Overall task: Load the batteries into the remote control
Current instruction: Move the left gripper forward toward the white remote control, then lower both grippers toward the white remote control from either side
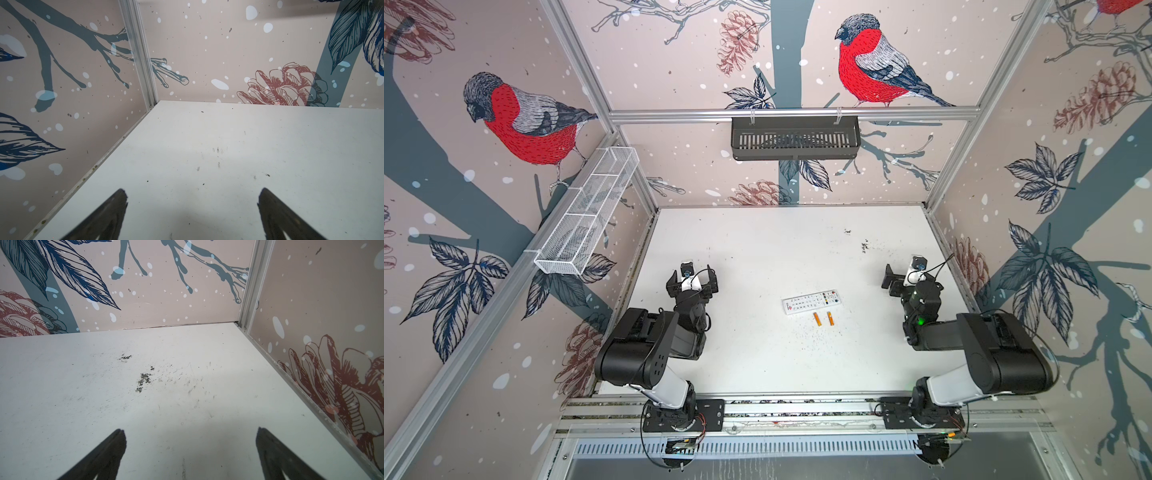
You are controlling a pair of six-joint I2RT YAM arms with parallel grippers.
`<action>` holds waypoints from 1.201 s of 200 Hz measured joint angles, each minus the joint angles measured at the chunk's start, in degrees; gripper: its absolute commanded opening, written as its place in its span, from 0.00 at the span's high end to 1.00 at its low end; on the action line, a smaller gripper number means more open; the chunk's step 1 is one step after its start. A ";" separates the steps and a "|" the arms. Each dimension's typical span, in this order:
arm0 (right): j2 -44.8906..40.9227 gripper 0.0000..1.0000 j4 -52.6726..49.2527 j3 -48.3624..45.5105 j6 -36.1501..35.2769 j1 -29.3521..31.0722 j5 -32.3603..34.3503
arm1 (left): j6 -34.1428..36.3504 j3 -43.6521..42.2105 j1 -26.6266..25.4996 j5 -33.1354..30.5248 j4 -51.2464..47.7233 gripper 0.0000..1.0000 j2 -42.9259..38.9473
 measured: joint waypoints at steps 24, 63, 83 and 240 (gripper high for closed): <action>0.00 0.01 0.00 0.00 0.00 0.00 0.00 | 0.00 -0.17 0.00 0.02 -0.42 0.02 -0.72; 0.00 0.00 0.00 0.00 -0.02 0.00 0.00 | 0.07 2.49 -1.84 -2.10 -6.82 0.02 -6.51; 0.00 0.01 0.00 0.00 -0.07 0.00 0.00 | 0.35 6.38 -5.35 -5.35 -13.51 0.02 -8.85; -3.74 0.01 -6.91 4.24 -0.28 1.51 0.59 | -8.17 30.56 -33.11 -1.95 -58.07 0.02 -12.07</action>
